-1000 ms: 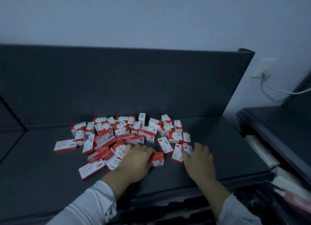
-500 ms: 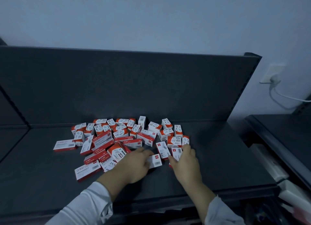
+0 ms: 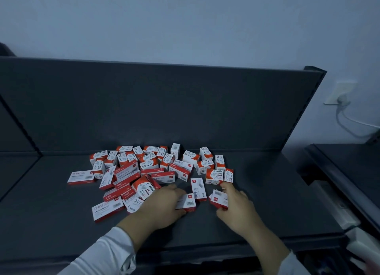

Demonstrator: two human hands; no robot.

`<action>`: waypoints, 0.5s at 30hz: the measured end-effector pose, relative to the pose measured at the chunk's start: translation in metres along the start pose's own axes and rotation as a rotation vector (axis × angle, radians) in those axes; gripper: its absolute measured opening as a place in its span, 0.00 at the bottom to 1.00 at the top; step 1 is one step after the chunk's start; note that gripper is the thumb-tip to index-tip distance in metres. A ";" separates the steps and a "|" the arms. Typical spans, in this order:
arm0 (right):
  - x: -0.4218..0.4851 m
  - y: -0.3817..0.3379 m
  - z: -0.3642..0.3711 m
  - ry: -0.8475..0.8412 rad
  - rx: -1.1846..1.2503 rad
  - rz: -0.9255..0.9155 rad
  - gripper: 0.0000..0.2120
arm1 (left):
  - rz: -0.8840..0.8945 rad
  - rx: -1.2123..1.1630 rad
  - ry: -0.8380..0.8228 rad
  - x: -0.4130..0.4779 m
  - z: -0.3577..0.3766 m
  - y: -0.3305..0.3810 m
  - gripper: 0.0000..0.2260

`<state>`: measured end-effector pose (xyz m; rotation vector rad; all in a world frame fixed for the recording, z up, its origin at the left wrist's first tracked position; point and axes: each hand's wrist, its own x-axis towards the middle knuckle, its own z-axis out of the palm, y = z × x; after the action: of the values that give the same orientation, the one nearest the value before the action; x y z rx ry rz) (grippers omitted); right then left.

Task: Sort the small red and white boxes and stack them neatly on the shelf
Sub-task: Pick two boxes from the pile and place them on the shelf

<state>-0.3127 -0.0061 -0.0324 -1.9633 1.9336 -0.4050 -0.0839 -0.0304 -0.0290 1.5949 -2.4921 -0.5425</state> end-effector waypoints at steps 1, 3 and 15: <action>-0.001 0.003 -0.001 -0.002 -0.012 -0.011 0.27 | -0.006 0.005 -0.001 0.000 0.000 0.001 0.17; -0.001 0.009 -0.002 0.004 -0.051 -0.030 0.24 | -0.022 0.028 -0.001 0.001 0.002 0.004 0.17; -0.004 0.001 -0.015 0.084 0.024 -0.074 0.14 | -0.073 -0.100 0.163 -0.006 -0.004 0.010 0.11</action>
<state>-0.3198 -0.0031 -0.0193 -2.0375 1.9017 -0.5358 -0.0886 -0.0225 -0.0216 1.6280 -2.2607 -0.5150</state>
